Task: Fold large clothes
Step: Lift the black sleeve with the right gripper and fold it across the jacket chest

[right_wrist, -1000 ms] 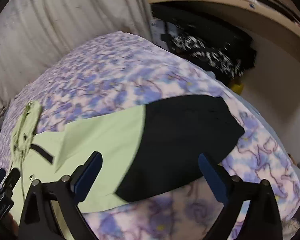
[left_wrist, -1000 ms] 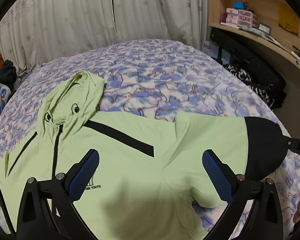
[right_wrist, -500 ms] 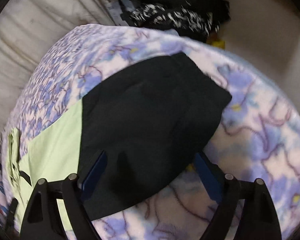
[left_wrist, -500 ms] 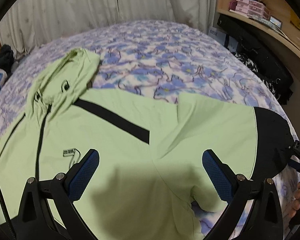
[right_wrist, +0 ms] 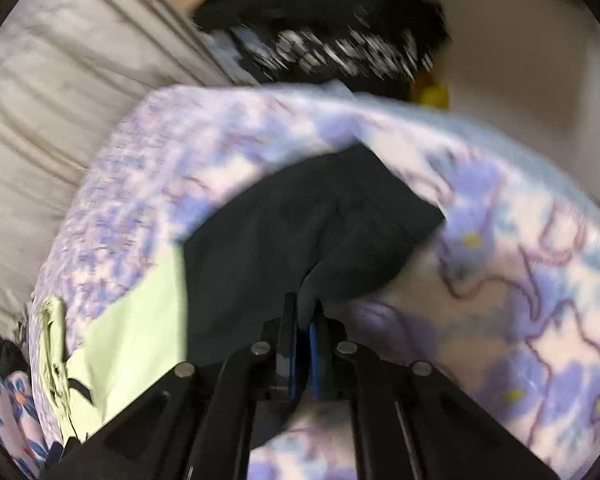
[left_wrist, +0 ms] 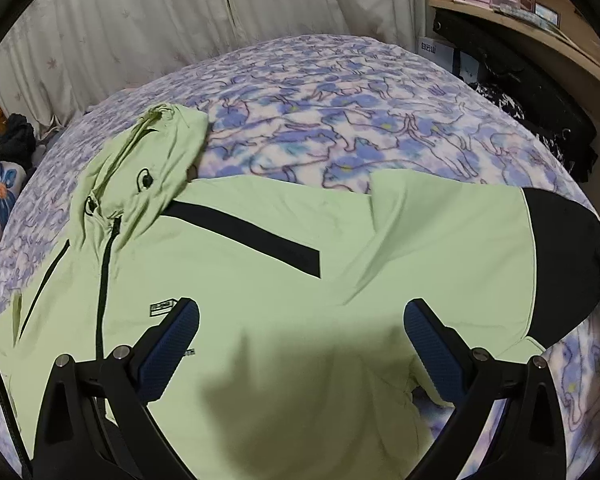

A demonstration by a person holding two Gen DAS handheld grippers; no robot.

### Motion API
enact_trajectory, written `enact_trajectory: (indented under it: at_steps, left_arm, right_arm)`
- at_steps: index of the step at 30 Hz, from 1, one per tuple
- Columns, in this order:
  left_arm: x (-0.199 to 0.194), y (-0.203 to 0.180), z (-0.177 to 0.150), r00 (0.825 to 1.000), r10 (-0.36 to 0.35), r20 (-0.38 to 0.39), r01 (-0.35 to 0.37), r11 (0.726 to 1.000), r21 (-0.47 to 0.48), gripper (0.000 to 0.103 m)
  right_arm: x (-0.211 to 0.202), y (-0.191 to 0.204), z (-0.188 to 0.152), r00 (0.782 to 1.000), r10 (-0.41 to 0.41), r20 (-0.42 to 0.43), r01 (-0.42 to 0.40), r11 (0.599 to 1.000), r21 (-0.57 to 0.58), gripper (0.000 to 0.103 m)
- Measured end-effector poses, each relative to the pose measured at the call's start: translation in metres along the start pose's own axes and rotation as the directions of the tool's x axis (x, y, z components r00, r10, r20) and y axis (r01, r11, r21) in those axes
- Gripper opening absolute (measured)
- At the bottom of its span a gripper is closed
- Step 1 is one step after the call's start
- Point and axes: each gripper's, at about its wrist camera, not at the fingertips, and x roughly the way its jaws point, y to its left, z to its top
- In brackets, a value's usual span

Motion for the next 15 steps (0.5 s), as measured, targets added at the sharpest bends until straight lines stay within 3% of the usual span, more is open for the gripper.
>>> enact_trajectory:
  at_steps: [4, 7, 10, 15]
  left_arm:
    - [-0.014, 0.016, 0.000, 1.000, 0.003, 0.011, -0.003, 1.000, -0.019, 0.101]
    - [-0.029, 0.035, -0.002, 1.000, -0.006, 0.028, 0.007, 0.999, -0.042, 0.101]
    - [-0.044, 0.061, -0.009, 0.999, -0.009, 0.038, 0.012, 0.997, -0.079, 0.101]
    - [-0.060, 0.116, -0.030, 1.000, -0.006, 0.027, 0.010, 0.990, -0.144, 0.101]
  right_arm:
    - [-0.045, 0.066, -0.009, 0.991, 0.111, 0.078, -0.097, 0.982, -0.164, 0.003]
    - [-0.076, 0.128, -0.029, 0.973, 0.217, 0.078, -0.181, 0.930, -0.320, 0.003]
    - [-0.099, 0.188, -0.067, 0.953, 0.300, 0.035, -0.251, 0.850, -0.463, 0.003]
    - [-0.085, 0.256, -0.143, 0.938, 0.331, -0.105, -0.328, 0.744, -0.582, 0.003]
